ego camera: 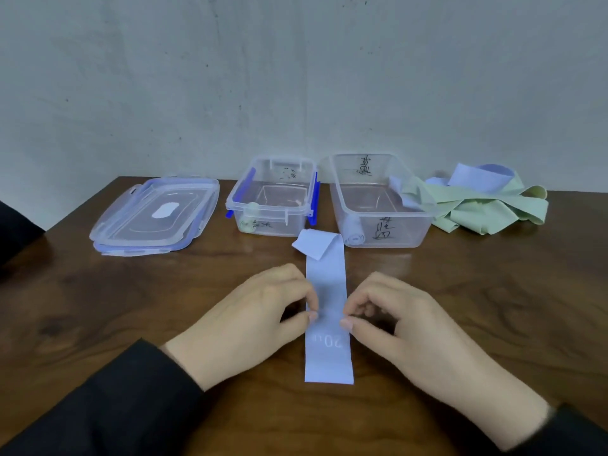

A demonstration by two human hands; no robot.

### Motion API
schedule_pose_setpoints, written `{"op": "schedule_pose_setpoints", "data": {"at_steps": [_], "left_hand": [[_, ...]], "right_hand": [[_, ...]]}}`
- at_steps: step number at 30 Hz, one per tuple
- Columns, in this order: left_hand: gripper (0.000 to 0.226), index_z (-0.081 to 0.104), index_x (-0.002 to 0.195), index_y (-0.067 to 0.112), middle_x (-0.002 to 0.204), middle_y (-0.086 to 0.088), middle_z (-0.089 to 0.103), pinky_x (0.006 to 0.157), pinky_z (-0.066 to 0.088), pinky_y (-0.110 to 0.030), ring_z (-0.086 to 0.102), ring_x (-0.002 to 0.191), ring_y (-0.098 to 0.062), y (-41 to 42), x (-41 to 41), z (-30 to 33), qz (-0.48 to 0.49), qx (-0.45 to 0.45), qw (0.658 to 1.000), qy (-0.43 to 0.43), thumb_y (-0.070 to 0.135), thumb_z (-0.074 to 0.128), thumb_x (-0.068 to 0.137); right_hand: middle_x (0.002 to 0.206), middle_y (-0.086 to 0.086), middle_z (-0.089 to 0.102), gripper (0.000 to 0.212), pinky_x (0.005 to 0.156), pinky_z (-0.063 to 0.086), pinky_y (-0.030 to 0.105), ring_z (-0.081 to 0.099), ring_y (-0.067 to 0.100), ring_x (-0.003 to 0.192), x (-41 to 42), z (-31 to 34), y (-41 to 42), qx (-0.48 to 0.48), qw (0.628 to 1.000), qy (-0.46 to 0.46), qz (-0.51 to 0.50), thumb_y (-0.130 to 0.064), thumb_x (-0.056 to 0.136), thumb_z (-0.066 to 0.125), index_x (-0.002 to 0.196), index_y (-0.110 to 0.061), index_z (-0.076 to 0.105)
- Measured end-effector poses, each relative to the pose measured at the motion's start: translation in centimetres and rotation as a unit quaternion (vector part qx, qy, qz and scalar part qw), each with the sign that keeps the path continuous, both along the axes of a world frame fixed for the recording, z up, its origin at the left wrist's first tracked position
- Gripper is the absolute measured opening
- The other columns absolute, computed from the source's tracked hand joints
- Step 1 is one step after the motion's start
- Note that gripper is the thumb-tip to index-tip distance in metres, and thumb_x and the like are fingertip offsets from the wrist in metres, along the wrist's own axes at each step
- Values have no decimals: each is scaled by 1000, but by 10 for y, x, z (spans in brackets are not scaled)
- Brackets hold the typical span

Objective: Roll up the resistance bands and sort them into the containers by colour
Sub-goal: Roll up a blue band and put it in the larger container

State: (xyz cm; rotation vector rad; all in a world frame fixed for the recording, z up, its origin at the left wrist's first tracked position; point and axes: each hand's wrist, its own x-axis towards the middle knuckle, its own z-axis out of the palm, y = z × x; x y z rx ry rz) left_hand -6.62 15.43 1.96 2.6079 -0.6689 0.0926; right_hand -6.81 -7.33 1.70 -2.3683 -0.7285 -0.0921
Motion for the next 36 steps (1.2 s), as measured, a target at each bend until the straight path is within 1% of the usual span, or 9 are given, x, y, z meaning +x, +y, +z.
{"op": "schedule_pose_setpoints", "data": {"at_steps": [3,7,11,16,23,26,29,31,36], "left_hand": [[5,60,88,36,93,17,51,81,42,-20,52,93,-4,1,-16,1,-78,0,997,24,39,58,92],[13,57,87,36,91,15,53,85,38,-19,48,90,-4,1,-26,-2,-135,42,989,50,48,56,92],[20,56,94,39,94,19,49,84,34,-14,42,94,-1,3,-26,-2,-120,63,989,57,58,59,86],[13,57,85,35,88,16,50,79,38,-16,46,92,-6,2,-25,-2,-98,46,993,55,47,58,90],[12,50,83,33,82,15,47,70,36,-13,47,88,-8,-1,-25,-3,-65,24,996,59,35,61,89],[9,57,81,31,82,14,49,69,38,-15,48,88,-8,0,-24,-3,-62,24,996,58,34,62,89],[12,57,85,35,84,14,49,70,40,-16,48,89,-9,2,-23,-3,-63,33,996,62,47,60,88],[18,54,87,37,85,15,48,74,39,-17,46,88,-7,2,-22,-4,-68,54,995,58,54,59,85],[12,51,87,39,80,16,46,74,39,-18,44,81,-3,2,-24,-5,-72,69,995,23,50,52,89]], "right_hand": [[96,-17,58,12,87,40,21,55,12,98,-13,-2,-5,-46,993,36,105,-46,89,66,89,-35,61],[106,-25,50,19,94,31,21,47,5,107,-14,-10,-7,-130,983,34,128,-58,87,61,94,-40,61],[101,-23,52,16,91,33,22,49,4,102,-11,-10,-2,-135,984,25,118,-56,86,61,89,-41,61],[95,-23,56,12,87,29,13,52,1,97,-12,-9,1,-117,987,32,104,-48,88,59,85,-37,62],[86,-20,51,10,87,37,23,50,2,87,-12,-13,5,-116,989,16,89,-32,90,61,84,-39,56],[88,-22,52,5,88,39,23,50,0,89,-12,-13,2,-110,990,25,88,-41,89,57,87,-39,61],[91,-26,51,20,89,38,23,49,-3,93,-10,-14,1,-120,988,28,96,-57,84,53,92,-41,62],[90,-26,51,20,86,40,24,49,-4,90,-9,-15,2,-113,989,18,95,-56,85,52,91,-40,63],[89,-22,53,14,86,40,21,51,1,89,-10,-15,3,-85,992,23,90,-46,89,57,89,-37,67]]}}
